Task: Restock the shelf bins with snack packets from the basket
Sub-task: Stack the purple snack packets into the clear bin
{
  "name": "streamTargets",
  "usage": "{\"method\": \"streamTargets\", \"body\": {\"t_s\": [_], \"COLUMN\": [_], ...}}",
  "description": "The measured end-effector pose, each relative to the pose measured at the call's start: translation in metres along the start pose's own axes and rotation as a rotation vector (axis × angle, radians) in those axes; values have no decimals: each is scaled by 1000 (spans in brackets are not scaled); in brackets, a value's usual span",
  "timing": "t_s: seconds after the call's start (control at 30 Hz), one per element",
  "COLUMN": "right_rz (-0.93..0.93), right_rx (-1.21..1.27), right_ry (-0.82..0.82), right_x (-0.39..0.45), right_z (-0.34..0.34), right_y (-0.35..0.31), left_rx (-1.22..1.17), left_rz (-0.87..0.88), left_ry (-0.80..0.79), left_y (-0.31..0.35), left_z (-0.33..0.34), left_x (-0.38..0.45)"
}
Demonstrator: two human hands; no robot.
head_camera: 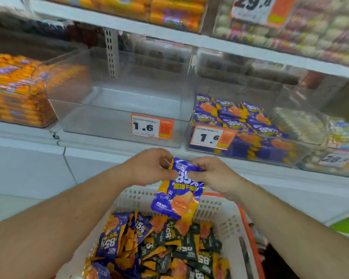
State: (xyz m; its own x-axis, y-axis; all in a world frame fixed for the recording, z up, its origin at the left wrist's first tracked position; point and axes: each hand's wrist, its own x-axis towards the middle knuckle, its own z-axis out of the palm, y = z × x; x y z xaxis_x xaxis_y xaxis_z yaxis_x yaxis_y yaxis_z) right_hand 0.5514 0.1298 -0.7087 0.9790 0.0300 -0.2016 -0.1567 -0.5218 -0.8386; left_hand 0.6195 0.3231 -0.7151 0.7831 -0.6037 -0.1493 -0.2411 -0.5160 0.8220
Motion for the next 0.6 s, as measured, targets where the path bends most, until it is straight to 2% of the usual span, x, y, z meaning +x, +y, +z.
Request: {"method": "streamTargets", "body": {"t_s": [0.13, 0.2, 0.27, 0.3, 0.43, 0.53, 0.57, 0.6], "right_rz": [-84, -161, -224, -248, -297, -249, -216, -175], "right_rx": [153, 256, 244, 249, 242, 262, 311, 362], "right_ry": [115, 309, 587, 657, 594, 541, 554, 581], "right_x": [-5, -9, -15, -17, -25, -21, -15, -10], "right_z": [-27, -34, -36, -37, -32, -31, -35, -40], "right_y": [-35, -47, -54, -54, -55, -62, -63, -64], "left_rx": [-263, -325, -407, -455, -576, -611, -560, -412], "left_rz": [46, 69, 123, 152, 224, 210, 212, 234], "left_ry": [-77, -7, 108, 159, 290, 370, 410, 475], "left_y": [30, 42, 57, 63, 80, 87, 87, 85], "left_z": [-11, -19, -27, -30, -32, -26, -24, -24], "left_x": [-4, -5, -5, -4, 5, 17, 22, 26]}}
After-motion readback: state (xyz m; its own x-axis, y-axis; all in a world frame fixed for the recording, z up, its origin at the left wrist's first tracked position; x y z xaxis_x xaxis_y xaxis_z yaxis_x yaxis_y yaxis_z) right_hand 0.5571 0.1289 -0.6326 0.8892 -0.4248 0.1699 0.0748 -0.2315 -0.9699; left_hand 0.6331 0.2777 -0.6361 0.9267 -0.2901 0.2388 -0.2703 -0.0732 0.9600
